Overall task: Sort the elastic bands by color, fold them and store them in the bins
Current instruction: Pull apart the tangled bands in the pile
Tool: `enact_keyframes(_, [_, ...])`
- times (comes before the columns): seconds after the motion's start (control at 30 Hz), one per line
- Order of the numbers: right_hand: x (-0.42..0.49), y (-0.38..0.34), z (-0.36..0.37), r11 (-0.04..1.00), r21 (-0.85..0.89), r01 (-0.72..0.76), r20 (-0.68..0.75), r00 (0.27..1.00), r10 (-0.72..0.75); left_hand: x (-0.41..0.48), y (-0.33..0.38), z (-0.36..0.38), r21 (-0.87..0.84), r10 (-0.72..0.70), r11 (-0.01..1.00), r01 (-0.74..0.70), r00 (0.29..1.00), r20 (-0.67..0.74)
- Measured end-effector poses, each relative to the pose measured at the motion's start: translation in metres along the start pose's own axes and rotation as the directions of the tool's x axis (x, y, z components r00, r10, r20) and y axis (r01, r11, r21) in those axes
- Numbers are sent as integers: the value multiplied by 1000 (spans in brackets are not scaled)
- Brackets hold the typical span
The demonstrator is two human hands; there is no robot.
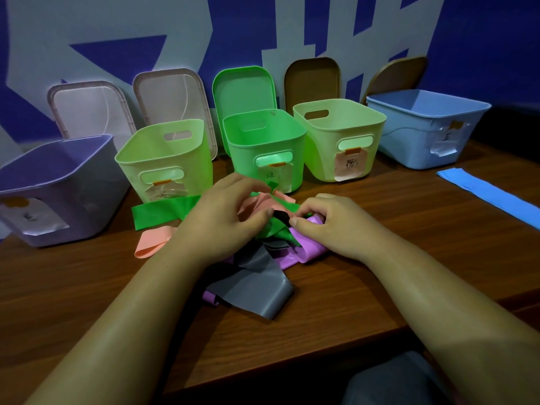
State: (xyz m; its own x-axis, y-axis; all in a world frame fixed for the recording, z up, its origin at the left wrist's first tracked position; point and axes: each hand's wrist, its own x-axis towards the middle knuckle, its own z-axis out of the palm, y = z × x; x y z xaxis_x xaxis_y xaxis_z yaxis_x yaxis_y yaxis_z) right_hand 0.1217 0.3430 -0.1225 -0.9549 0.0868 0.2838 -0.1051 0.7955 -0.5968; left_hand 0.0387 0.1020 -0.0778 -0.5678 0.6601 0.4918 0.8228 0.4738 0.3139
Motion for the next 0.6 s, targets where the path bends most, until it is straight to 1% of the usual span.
enact_keyframes(0.3, [1,1,1,999,34,-21,-27,999,22,-3,5,-6,1,-92,996,93,991,-95])
enact_keyframes(0.37, [1,1,0,999,37,-22,-22,1000,23,-3,5,-5,11,-94,995,95,991,-97])
enact_keyframes(0.47, [0,0,-1,999,40,-18,-26,999,19,-2,6,-5,-5,-136,991,136,986,-95])
enact_keyframes(0.6, [-1,-2,-1,998,56,-19,-37,999,21,0,4,-4,38,-160,986,163,985,-61])
